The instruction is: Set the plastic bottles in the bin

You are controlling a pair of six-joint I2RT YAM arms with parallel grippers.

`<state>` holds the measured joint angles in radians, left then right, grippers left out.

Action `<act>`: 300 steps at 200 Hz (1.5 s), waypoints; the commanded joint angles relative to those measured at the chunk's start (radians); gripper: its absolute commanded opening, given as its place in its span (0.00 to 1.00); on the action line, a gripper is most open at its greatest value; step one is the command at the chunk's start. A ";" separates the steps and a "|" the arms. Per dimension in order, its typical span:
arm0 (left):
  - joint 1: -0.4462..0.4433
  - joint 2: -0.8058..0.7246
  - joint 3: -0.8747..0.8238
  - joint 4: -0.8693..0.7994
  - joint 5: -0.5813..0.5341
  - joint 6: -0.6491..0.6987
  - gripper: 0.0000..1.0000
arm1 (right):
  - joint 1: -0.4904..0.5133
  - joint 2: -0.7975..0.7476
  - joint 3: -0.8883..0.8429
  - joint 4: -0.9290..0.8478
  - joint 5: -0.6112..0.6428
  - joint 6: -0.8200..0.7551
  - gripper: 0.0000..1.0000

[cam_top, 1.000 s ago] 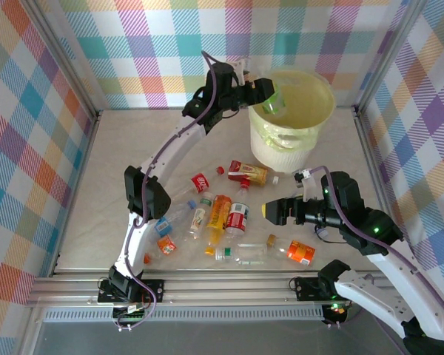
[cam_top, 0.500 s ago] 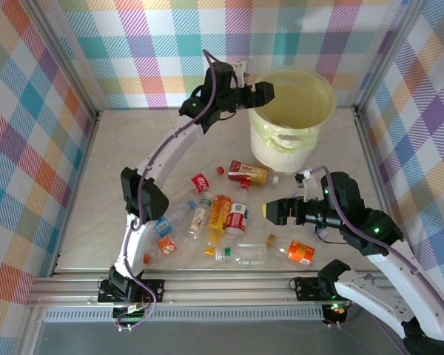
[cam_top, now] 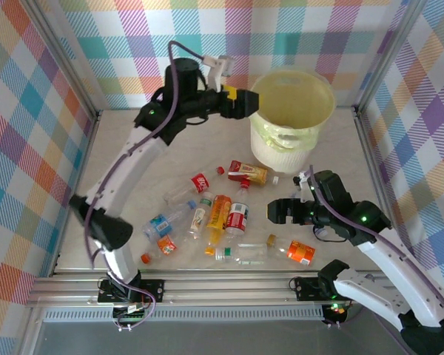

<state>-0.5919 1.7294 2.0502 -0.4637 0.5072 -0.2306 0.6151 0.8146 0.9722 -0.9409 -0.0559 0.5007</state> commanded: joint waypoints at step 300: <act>-0.019 -0.812 -1.007 -0.141 -0.034 0.289 1.00 | -0.211 0.781 0.008 0.212 0.475 -0.229 0.78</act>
<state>-0.6029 0.9291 1.0622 -0.6399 0.4793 0.0429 0.4049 1.5700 0.9550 -0.7460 0.3946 0.3000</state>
